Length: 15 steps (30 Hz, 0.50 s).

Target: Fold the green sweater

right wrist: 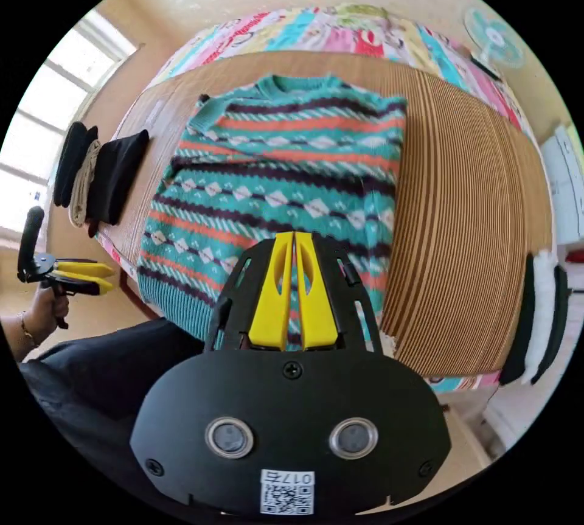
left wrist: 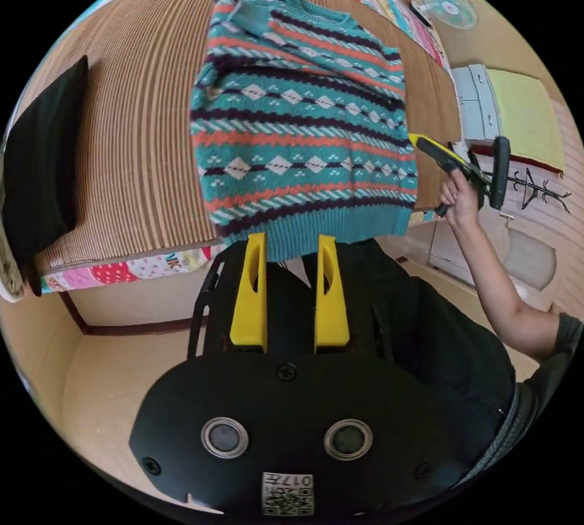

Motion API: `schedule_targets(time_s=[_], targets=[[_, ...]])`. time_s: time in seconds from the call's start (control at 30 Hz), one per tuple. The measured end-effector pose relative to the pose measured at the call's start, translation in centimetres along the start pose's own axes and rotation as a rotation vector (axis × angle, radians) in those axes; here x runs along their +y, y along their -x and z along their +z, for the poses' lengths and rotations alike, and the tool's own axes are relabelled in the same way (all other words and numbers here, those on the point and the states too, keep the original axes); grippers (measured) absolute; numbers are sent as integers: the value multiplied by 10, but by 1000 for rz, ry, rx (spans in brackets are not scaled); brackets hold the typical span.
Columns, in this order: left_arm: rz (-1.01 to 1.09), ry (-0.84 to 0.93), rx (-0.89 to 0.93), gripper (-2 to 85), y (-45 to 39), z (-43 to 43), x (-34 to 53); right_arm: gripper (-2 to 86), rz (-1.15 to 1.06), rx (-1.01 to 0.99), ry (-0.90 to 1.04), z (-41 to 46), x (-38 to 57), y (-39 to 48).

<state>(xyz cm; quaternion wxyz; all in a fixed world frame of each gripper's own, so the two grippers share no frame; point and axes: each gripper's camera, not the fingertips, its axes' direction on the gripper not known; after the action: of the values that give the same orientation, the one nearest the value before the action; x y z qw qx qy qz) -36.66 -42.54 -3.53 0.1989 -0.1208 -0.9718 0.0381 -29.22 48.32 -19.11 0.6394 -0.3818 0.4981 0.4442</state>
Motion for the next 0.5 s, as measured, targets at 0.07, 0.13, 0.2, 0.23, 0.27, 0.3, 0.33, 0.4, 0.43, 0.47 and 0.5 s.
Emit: schedule_targets(time_s=[0.07,0.13,0.2,0.23,0.27,0.3,0.33,0.4,0.43,0.47,0.5], targets=[[-71,83,-17,152,51,16,0,22,164,-6,68,8,37,-45],[-100,144,-27,164,81,28,-2,37,281,-9,100,7,69,-81],[-98,192,-28,171,103,39,-5,72,343,-40,120,1,94,-110],[-83,224,-8,174,112,46,-9,87,347,-56,135,2,96,-115],[-62,250,19,174,119,53,-15,116,352,-90,162,5,99,-123],[-50,263,34,171,122,56,-18,131,338,-133,184,11,99,-128],[-32,300,62,166,127,64,-25,139,322,-153,199,15,98,-129],[-17,372,89,150,137,74,-34,137,232,-138,323,40,93,-125],[7,399,120,109,143,76,-40,133,204,-110,370,48,93,-123],[30,400,170,75,150,72,-45,104,154,-45,476,63,97,-118],[42,401,200,61,154,69,-47,58,117,-8,551,73,104,-117]])
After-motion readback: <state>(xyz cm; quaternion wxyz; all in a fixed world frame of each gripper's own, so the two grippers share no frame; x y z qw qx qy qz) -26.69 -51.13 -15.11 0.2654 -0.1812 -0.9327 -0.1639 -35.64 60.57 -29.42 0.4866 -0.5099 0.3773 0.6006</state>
